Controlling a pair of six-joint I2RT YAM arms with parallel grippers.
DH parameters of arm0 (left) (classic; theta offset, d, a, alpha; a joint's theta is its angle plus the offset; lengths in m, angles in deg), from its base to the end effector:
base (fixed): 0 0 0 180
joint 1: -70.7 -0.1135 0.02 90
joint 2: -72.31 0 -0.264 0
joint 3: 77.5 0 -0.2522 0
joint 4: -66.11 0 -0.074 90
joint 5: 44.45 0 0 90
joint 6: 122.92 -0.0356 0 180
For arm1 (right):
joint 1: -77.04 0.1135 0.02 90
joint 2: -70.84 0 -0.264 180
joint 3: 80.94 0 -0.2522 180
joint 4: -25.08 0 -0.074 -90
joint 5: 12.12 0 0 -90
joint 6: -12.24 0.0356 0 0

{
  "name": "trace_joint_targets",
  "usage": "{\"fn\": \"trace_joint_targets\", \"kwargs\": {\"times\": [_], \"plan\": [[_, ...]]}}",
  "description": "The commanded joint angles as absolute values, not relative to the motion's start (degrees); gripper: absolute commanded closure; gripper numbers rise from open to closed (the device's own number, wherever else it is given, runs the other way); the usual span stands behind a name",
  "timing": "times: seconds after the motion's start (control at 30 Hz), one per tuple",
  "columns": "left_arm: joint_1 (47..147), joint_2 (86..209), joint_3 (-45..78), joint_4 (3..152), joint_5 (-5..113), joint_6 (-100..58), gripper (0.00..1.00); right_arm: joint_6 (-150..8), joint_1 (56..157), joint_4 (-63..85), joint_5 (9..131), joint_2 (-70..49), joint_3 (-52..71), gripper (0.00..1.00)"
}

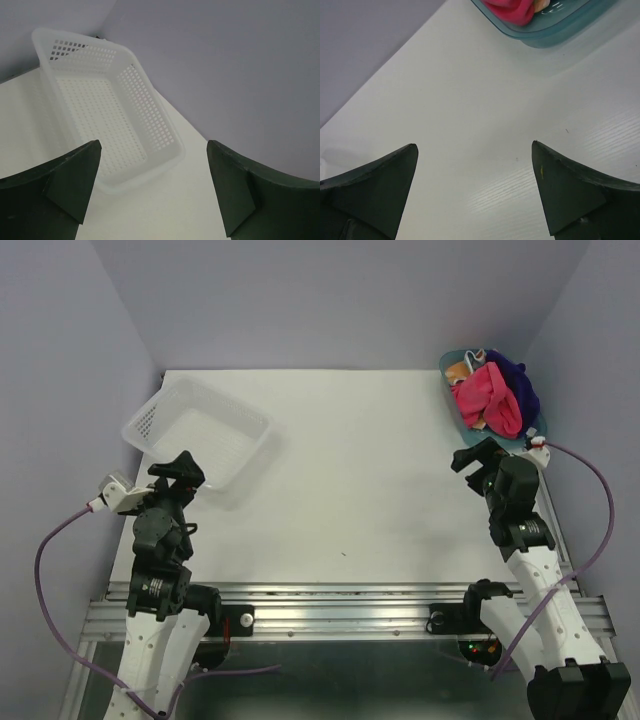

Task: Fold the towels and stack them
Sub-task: Grab crumpled towel

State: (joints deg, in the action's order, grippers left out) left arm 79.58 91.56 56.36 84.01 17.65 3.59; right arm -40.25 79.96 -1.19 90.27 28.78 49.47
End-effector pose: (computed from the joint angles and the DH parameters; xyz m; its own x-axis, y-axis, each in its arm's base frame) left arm 0.1012 0.0010 0.3311 0.3146 -0.5813 -0.7504 -0.1655 0.7448 -0.6464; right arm 0.1772 0.0014 0.2885 -0.1613 0.5873 -0.7932 0.3169 0.7919 0.5219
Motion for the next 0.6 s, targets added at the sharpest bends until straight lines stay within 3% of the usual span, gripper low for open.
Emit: {"fn": "trace_joint_targets", "kwargs": {"times": [0.0, 0.1, 0.37, 0.57], "plan": [[79.49, 91.91, 56.31, 82.42, 17.51, 3.73, 0.01, -41.98, 79.68, 2.17, 88.61, 29.18, 47.86, 0.00], [79.49, 92.96, 56.22, 82.51, 17.69, 3.64, 0.01, -48.66, 79.68, 6.57, 83.95, 27.09, 45.60, 0.00], [79.49, 96.22, 54.99, 82.60, 19.45, 2.67, 0.01, -53.66, 79.59, -6.26, 102.81, 0.40, 18.46, 0.00], [79.49, 96.48, 55.17, 82.51, 19.28, 2.76, 0.01, -57.99, 76.43, -6.25, 105.85, -18.25, 3.41, 0.00]]}}
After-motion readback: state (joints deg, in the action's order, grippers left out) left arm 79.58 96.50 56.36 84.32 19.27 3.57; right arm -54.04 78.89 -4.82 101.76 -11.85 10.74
